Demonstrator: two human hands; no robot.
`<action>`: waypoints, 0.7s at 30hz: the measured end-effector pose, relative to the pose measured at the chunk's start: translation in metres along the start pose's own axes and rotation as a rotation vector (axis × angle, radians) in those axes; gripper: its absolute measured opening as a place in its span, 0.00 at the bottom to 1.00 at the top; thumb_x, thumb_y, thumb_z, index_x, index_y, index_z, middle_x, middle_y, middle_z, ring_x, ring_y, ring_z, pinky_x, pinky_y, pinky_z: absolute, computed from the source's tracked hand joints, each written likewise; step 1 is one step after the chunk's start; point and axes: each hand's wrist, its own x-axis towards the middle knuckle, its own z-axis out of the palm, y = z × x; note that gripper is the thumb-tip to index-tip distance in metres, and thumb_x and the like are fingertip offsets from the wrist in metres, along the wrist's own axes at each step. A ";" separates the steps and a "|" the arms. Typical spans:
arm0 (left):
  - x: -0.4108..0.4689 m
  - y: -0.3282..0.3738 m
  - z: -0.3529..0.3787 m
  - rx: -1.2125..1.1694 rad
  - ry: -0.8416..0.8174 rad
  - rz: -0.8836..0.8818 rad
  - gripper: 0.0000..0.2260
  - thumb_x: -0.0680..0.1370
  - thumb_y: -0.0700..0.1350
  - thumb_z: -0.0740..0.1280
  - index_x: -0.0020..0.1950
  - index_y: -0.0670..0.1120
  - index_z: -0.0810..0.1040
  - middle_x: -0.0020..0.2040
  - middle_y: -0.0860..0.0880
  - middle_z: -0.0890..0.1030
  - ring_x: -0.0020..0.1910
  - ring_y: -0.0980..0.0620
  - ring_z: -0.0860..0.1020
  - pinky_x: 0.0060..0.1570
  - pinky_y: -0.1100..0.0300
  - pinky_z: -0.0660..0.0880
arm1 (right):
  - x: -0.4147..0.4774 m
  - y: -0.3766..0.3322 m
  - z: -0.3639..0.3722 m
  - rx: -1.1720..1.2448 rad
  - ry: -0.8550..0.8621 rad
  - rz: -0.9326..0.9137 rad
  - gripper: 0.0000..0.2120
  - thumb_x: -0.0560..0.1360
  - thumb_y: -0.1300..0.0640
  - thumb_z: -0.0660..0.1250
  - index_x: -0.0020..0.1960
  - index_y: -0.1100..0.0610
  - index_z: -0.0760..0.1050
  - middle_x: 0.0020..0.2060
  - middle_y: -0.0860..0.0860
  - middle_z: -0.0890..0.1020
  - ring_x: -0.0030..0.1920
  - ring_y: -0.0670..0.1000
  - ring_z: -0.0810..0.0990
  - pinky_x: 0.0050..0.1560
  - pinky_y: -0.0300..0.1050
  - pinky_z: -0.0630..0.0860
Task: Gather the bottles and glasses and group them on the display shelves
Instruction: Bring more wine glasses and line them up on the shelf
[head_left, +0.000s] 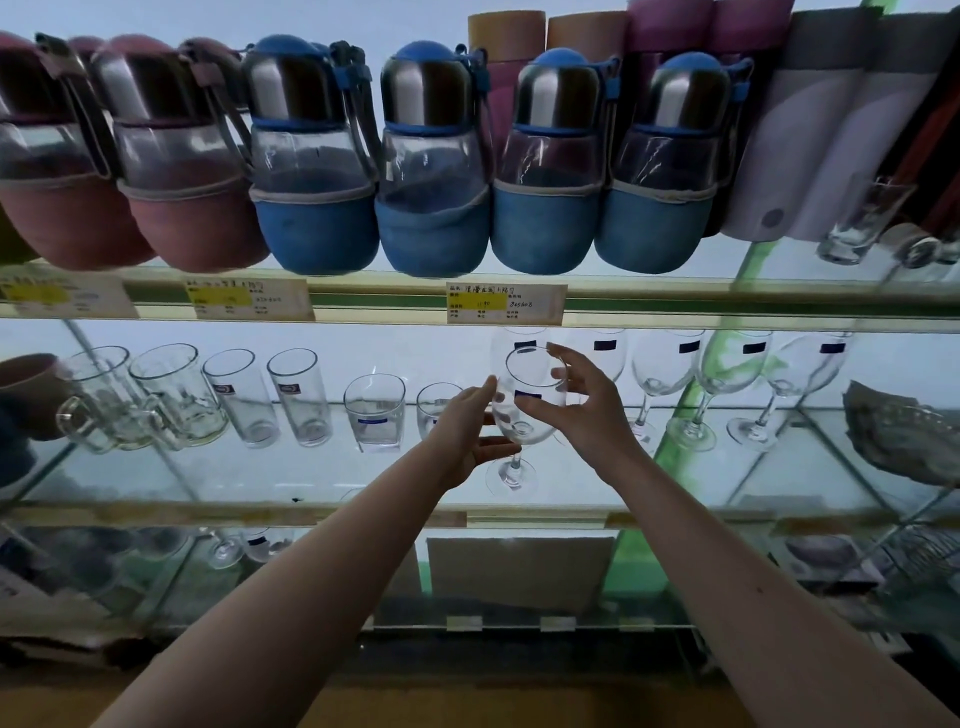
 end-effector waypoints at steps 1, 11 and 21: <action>0.002 0.000 -0.001 -0.003 0.000 -0.007 0.16 0.81 0.53 0.59 0.58 0.41 0.72 0.50 0.39 0.78 0.46 0.40 0.80 0.52 0.49 0.78 | 0.000 0.001 0.001 -0.001 -0.003 0.005 0.34 0.64 0.52 0.78 0.67 0.47 0.70 0.59 0.52 0.75 0.55 0.47 0.74 0.46 0.31 0.70; 0.008 -0.005 -0.004 -0.081 0.002 -0.043 0.13 0.81 0.52 0.59 0.53 0.41 0.72 0.46 0.40 0.78 0.44 0.40 0.80 0.51 0.48 0.78 | 0.002 0.002 0.004 0.035 0.007 0.020 0.31 0.66 0.58 0.77 0.66 0.54 0.69 0.61 0.51 0.77 0.56 0.46 0.74 0.45 0.31 0.71; 0.010 -0.005 0.000 -0.124 -0.030 -0.063 0.12 0.81 0.50 0.59 0.52 0.42 0.74 0.47 0.40 0.79 0.44 0.41 0.80 0.49 0.51 0.78 | 0.007 0.007 -0.001 0.036 -0.028 0.023 0.31 0.68 0.59 0.75 0.69 0.54 0.69 0.63 0.53 0.76 0.63 0.52 0.74 0.56 0.42 0.72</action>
